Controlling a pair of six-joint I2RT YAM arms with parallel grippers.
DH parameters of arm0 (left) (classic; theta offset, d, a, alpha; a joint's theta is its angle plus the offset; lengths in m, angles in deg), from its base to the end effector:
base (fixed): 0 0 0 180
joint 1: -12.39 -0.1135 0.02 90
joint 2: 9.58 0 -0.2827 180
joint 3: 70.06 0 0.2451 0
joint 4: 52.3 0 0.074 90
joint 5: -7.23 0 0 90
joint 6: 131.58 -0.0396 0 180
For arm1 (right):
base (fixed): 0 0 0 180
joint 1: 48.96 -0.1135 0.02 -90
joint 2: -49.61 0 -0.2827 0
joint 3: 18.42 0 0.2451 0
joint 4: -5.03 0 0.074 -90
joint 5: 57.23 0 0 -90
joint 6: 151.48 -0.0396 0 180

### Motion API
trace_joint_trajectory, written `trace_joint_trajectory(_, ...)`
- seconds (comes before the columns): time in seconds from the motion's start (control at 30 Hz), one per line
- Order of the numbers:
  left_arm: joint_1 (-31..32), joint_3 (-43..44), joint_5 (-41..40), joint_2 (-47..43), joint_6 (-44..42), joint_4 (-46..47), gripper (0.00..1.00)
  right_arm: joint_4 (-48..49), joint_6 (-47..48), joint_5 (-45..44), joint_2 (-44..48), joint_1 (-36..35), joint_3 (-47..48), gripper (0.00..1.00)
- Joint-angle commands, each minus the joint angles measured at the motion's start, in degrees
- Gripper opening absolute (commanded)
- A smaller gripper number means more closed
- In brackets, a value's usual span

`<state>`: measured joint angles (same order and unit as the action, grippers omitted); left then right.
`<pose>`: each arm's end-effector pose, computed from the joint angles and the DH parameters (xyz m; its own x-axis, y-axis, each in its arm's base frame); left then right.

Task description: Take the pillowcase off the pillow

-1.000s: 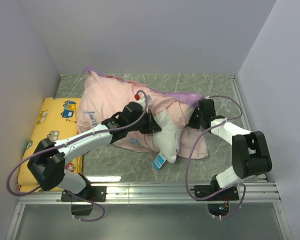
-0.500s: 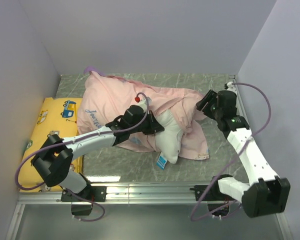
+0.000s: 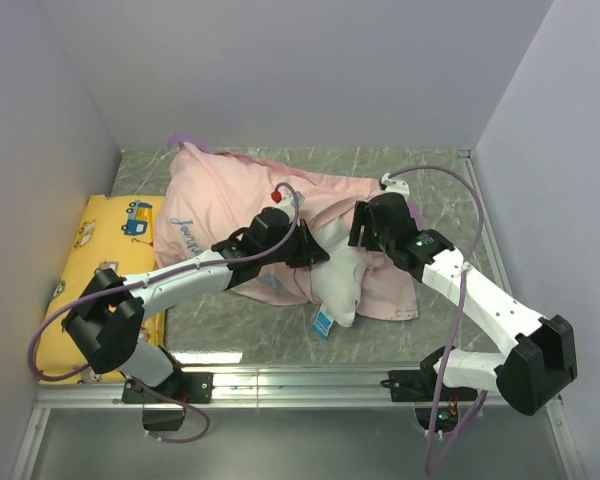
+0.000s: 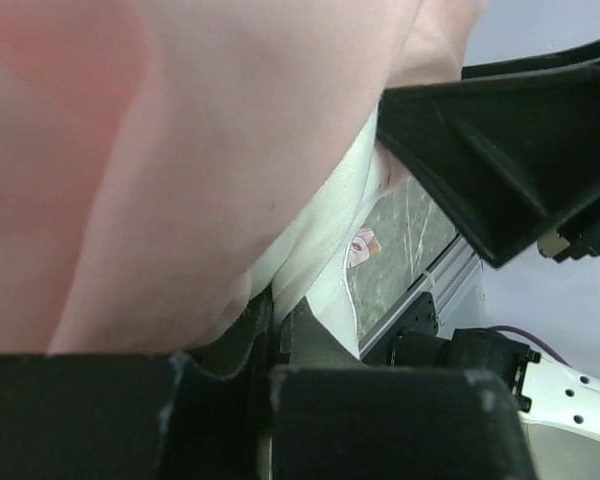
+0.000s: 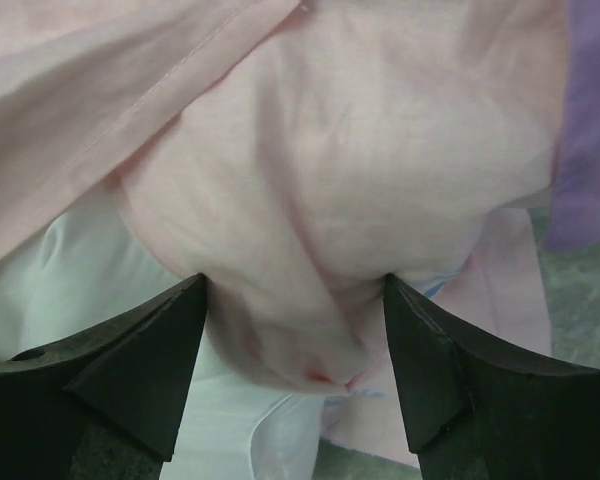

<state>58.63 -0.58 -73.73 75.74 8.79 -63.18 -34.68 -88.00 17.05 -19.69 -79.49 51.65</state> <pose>0.2263 -0.2454 0.2775 -0.8225 -0.2409 -0.5153 0.2773 0.6211 -0.7330 0.2228 0.1190 0.3108 -0.6217 0.1323 -0.7720 -0.0334 0.9802 0.1949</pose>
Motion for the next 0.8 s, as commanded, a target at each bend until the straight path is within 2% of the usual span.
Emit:
trace_joint_trajectory(0.0,-0.4,0.7,-2.5,-3.1,-2.1,-6.5,0.00,-2.5,2.2,-9.8,0.4,0.0,1.8,0.77)
trace_joint_trajectory(0.03,-0.3,0.7,-2.6,-3.6,-2.3,-6.9,0.00,-2.2,2.4,-10.6,0.7,0.0,1.9,0.75)
trace_joint_trajectory(0.1,-0.3,0.4,-2.4,-5.0,-2.4,-7.6,0.00,-2.6,2.4,-12.7,-0.3,1.1,3.4,0.60)
trace_joint_trajectory(0.13,-0.1,0.3,-2.4,-5.8,-2.5,-7.9,0.00,-3.5,2.1,-14.0,-1.0,3.4,4.5,0.46)
trace_joint_trajectory(0.17,0.1,0.2,-2.7,-6.6,-2.5,-8.5,0.00,-4.9,2.0,-14.1,-2.3,4.8,5.3,0.19)
trace_joint_trajectory(0.27,0.3,-1.4,-3.8,-11.0,-2.1,-10.0,0.00,-4.3,2.0,-9.9,-3.7,11.9,7.1,0.00)
trace_joint_trajectory(0.43,1.1,-5.9,-4.3,-19.9,-1.1,-11.5,0.00,-0.5,0.4,-5.3,-8.2,18.0,9.0,0.00)
trace_joint_trajectory(0.57,1.7,-7.5,-5.9,-26.7,-0.3,-14.0,0.00,3.6,-1.7,4.1,-16.6,20.8,10.5,0.00)
trace_joint_trajectory(0.6,1.7,-7.4,-6.7,-29.0,-0.2,-14.4,0.01,5.1,-1.6,12.3,-17.9,20.9,10.9,0.00)
trace_joint_trajectory(0.67,1.9,-6.5,-6.6,-30.4,-0.1,-13.3,0.00,10.9,-1.6,20.7,-21.0,20.8,11.0,0.01)
trace_joint_trajectory(0.7,1.9,-5.9,-6.3,-30.6,0.0,-13.0,0.01,12.4,-1.3,31.6,-22.5,20.8,11.9,0.05)
trace_joint_trajectory(0.77,2.2,-3.6,-5.5,-29.7,-0.4,-12.5,0.00,11.8,-0.7,38.7,-26.3,20.3,14.8,0.14)
